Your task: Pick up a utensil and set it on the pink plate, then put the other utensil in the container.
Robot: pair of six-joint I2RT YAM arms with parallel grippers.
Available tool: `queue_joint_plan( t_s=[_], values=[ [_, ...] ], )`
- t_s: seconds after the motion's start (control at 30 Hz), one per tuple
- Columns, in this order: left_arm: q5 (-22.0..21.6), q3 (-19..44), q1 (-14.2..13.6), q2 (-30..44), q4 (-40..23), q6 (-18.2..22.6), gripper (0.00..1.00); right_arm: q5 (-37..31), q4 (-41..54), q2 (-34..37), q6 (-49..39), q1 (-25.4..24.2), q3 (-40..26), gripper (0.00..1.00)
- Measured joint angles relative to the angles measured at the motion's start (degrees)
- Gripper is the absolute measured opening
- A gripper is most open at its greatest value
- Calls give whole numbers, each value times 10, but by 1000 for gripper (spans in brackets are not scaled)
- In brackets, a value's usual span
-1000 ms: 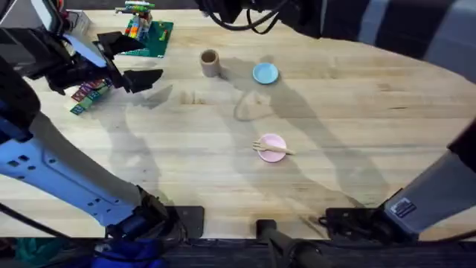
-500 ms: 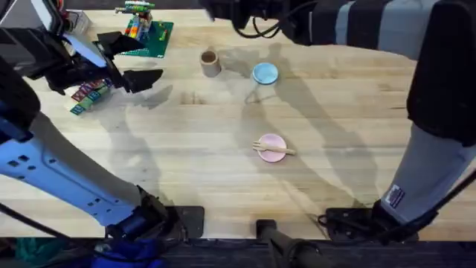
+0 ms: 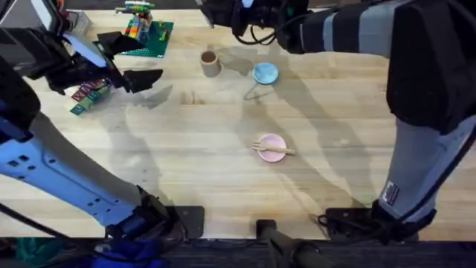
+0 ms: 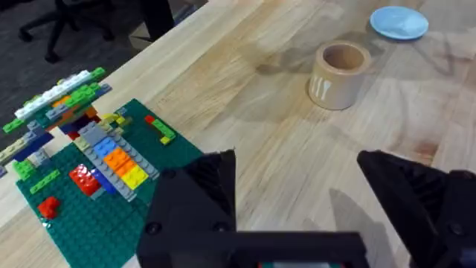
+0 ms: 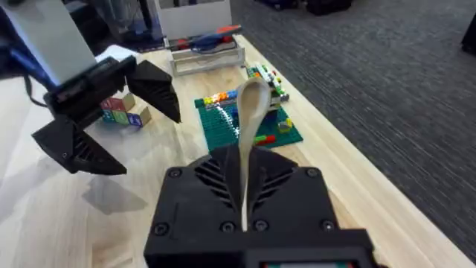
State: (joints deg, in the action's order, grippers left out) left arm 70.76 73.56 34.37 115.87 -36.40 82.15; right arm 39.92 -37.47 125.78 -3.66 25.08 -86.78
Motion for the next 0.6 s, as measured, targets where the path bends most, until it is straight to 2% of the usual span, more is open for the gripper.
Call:
queue_joint_plan(
  t_s=[0.6],
  values=[
    [0,0,0,0,0,0,993,0,-51,65,9,30,0,35]
  ],
)
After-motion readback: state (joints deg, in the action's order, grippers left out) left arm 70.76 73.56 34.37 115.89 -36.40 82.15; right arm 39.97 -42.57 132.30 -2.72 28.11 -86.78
